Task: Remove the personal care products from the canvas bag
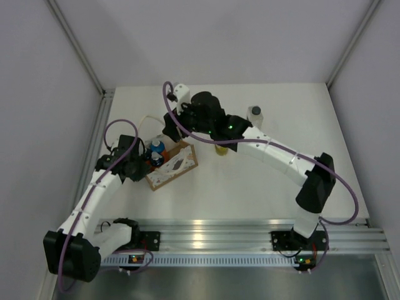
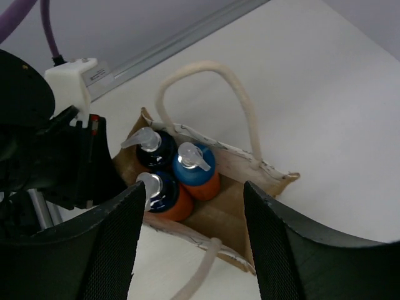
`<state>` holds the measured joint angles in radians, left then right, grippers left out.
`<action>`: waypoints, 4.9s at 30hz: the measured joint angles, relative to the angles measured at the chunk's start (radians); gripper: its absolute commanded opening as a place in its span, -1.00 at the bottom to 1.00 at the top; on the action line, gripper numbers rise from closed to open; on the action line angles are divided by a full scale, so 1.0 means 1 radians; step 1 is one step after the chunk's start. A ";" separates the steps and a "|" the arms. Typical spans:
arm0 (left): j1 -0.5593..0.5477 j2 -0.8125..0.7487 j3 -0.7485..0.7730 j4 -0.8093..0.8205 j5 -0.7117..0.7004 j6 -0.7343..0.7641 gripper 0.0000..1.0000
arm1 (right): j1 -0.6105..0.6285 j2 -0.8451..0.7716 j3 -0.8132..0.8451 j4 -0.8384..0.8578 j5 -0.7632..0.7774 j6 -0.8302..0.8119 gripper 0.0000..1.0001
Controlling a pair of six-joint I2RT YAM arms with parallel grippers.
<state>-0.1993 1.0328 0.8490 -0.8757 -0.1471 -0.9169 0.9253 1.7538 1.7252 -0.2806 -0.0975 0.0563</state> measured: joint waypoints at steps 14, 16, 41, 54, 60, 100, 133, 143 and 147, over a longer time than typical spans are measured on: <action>0.000 0.006 0.002 0.000 -0.002 0.002 -0.71 | 0.056 0.333 0.256 -0.106 -0.096 -0.103 0.00; 0.000 0.006 0.002 0.000 -0.002 0.002 -0.70 | 0.055 0.352 0.275 -0.112 -0.099 -0.116 -0.01; 0.000 0.024 0.002 0.001 -0.002 0.002 -0.70 | 0.029 0.451 0.346 -0.129 -0.153 -0.170 -0.35; 0.000 0.024 0.002 0.001 -0.002 0.003 -0.70 | 0.027 0.454 0.353 -0.130 -0.174 -0.183 -0.88; 0.000 0.024 0.002 0.001 -0.002 0.003 -0.70 | 0.025 0.454 0.353 -0.130 -0.187 -0.185 -0.46; 0.000 0.032 0.002 0.002 -0.002 0.003 -0.70 | 0.026 0.462 0.353 -0.103 -0.213 -0.185 -1.00; 0.000 0.044 0.002 0.005 -0.002 0.003 -0.70 | 0.028 0.206 0.370 -0.146 -0.026 -0.116 -1.00; 0.000 0.052 0.002 0.007 -0.002 0.003 -0.71 | 0.022 0.134 0.403 -0.254 0.029 -0.107 -1.00; 0.000 0.056 0.001 0.009 -0.002 0.003 -0.71 | 0.005 0.084 0.401 -0.293 0.045 -0.079 -1.00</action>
<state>-0.1993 1.0889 0.8501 -0.8669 -0.1493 -0.9138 0.9302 1.8378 2.1258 -0.5732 -0.0525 -0.0227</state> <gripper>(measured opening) 0.149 0.226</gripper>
